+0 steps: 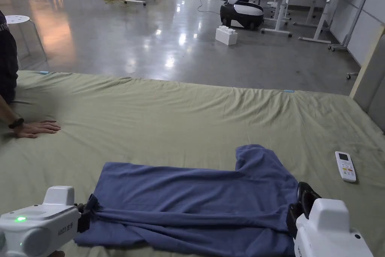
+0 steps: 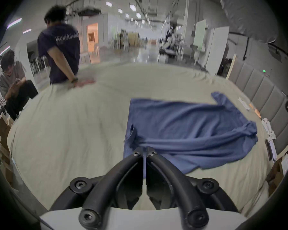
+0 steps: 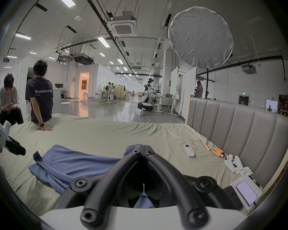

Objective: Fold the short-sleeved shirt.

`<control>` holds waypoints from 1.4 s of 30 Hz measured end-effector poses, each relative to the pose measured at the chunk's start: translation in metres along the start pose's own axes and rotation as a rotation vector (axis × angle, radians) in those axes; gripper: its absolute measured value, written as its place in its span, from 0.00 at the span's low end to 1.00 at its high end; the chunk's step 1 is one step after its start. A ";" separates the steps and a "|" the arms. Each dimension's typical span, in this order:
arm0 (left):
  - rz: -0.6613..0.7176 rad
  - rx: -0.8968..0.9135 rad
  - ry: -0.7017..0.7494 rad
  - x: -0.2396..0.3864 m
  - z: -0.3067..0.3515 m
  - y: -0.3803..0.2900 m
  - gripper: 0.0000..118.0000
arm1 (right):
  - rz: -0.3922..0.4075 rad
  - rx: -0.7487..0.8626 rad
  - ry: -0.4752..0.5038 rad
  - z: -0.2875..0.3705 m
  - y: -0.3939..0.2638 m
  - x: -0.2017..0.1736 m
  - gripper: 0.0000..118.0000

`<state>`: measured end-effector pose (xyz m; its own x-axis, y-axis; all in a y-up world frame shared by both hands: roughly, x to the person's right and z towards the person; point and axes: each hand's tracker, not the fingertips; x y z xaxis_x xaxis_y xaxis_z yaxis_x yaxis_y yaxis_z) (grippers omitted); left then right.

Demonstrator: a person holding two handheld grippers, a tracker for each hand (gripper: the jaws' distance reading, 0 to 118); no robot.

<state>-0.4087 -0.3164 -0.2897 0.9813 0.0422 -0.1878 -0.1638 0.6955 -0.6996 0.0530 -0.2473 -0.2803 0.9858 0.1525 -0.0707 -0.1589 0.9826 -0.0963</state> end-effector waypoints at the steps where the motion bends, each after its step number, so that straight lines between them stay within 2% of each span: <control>1: 0.001 -0.050 0.012 -0.003 -0.013 0.002 0.16 | 0.001 -0.013 0.000 -0.001 -0.003 0.001 0.00; 2: -0.002 -0.092 0.015 -0.006 -0.024 0.003 0.32 | 0.004 -0.024 -0.001 -0.002 -0.006 0.002 0.00; 4: 0.006 -0.155 0.027 -0.007 -0.040 0.004 0.55 | 0.007 -0.045 -0.004 -0.005 -0.011 0.004 0.00; 11: 0.043 -0.376 0.067 -0.010 -0.088 -0.005 0.59 | 0.010 -0.116 -0.036 -0.006 -0.031 0.019 0.00; 16: -0.024 -0.351 0.091 0.015 -0.075 -0.006 0.53 | 0.007 -0.179 -0.063 -0.008 -0.043 0.033 0.00; 20: -0.071 -0.345 0.086 0.029 -0.071 -0.011 0.15 | -0.037 -0.266 -0.085 -0.016 -0.055 0.049 0.00; 21: -0.088 -0.344 0.073 0.031 -0.070 -0.012 0.09 | -0.044 -0.293 -0.087 -0.020 -0.058 0.053 0.00; 25: -0.097 -0.339 0.060 0.023 -0.060 -0.011 0.06 | -0.130 -0.505 -0.051 -0.050 -0.081 0.082 0.00; 26: -0.080 -0.326 0.056 0.021 -0.054 -0.010 0.06 | -0.110 -0.556 -0.032 -0.061 -0.087 0.090 0.03; 27: -0.072 -0.312 0.056 0.015 -0.052 -0.008 0.06 | -0.150 -0.595 -0.019 -0.068 -0.093 0.095 0.12; 29: -0.082 -0.285 0.066 0.010 -0.043 -0.007 0.06 | -0.147 -0.688 0.012 -0.085 -0.102 0.103 0.42; 31: -0.085 -0.267 0.068 0.004 -0.037 -0.005 0.06 | -0.124 -0.737 0.046 -0.099 -0.109 0.106 0.60; 36: -0.069 -0.237 0.055 -0.002 -0.034 -0.003 0.06 | -0.087 -0.811 0.103 -0.132 -0.121 0.100 0.65; 40: -0.079 -0.236 0.060 -0.001 -0.039 -0.007 0.06 | -0.096 -0.853 0.140 -0.154 -0.129 0.089 0.65; 42: -0.069 -0.238 0.061 -0.003 -0.041 -0.009 0.06 | -0.054 -0.917 0.169 -0.165 -0.134 0.079 0.63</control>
<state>-0.4142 -0.3521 -0.3108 0.9843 -0.0481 -0.1701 -0.1227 0.5063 -0.8536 0.1431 -0.3849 -0.4366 0.9835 0.0209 -0.1796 -0.1650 0.5095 -0.8445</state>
